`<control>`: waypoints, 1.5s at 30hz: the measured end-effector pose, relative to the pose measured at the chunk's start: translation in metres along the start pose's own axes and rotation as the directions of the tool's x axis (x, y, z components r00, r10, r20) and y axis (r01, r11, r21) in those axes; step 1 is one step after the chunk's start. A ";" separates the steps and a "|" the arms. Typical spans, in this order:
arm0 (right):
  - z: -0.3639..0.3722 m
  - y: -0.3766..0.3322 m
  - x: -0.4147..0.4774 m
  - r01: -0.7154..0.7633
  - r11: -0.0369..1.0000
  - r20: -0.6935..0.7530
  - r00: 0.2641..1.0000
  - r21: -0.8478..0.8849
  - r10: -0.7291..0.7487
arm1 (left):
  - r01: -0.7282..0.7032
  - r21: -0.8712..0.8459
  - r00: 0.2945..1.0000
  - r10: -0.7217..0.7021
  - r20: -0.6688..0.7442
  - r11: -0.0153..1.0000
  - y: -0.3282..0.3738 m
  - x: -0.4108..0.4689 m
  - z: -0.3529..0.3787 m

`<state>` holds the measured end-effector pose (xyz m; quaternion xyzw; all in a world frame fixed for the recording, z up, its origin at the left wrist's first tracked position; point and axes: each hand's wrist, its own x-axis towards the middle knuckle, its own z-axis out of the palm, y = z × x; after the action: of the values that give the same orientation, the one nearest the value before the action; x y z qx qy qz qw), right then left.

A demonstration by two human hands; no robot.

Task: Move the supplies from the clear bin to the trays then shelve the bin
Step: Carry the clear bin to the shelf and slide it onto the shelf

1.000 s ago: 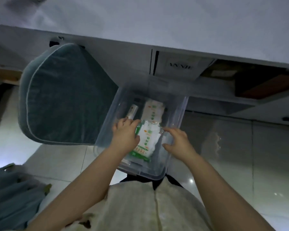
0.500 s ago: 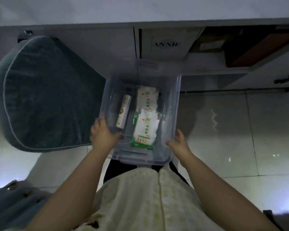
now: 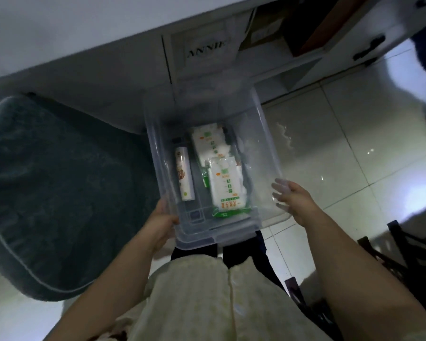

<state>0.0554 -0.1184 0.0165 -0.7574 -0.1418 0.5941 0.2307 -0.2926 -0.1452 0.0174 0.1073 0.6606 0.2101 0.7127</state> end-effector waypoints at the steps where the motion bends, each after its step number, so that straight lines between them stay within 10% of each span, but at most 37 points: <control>1: -0.010 -0.004 -0.007 0.036 0.999 -0.014 0.999 0.036 -0.036 | 0.000 -0.030 0.999 0.001 0.037 1.000 0.003 -0.004 0.009; 5: -0.071 0.003 -0.051 0.195 0.924 -0.208 0.969 0.328 -0.131 | -0.036 0.011 0.977 0.032 0.213 0.999 0.028 -0.025 0.072; 9: -0.120 0.038 -0.105 0.454 0.632 -0.494 0.860 0.629 -0.127 | -0.148 0.199 0.928 0.066 0.367 0.969 0.062 -0.044 0.154; 19: -0.278 0.005 -0.182 0.843 0.231 -0.849 0.518 0.487 -0.101 | -0.480 0.343 0.617 0.033 0.786 0.807 0.164 -0.113 0.411; 27: -0.485 -0.076 -0.227 0.907 0.123 -0.905 0.415 0.404 -0.090 | -0.661 0.281 0.471 0.093 0.877 0.696 0.194 -0.209 0.627; 38: -0.661 -0.194 -0.200 0.926 0.049 -0.915 0.377 0.373 -0.143 | -0.690 -0.230 0.211 0.494 0.843 0.686 0.205 -0.228 0.796; 45: -0.725 -0.281 -0.106 0.924 0.097 -0.911 0.382 0.371 -0.156 | -0.678 -0.232 0.312 0.560 0.768 0.697 0.269 -0.160 0.893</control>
<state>0.7452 -0.0616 0.3870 -0.5243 -0.0123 0.0841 0.8473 0.5398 0.1346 0.3701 0.4808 0.1899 0.3510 0.7807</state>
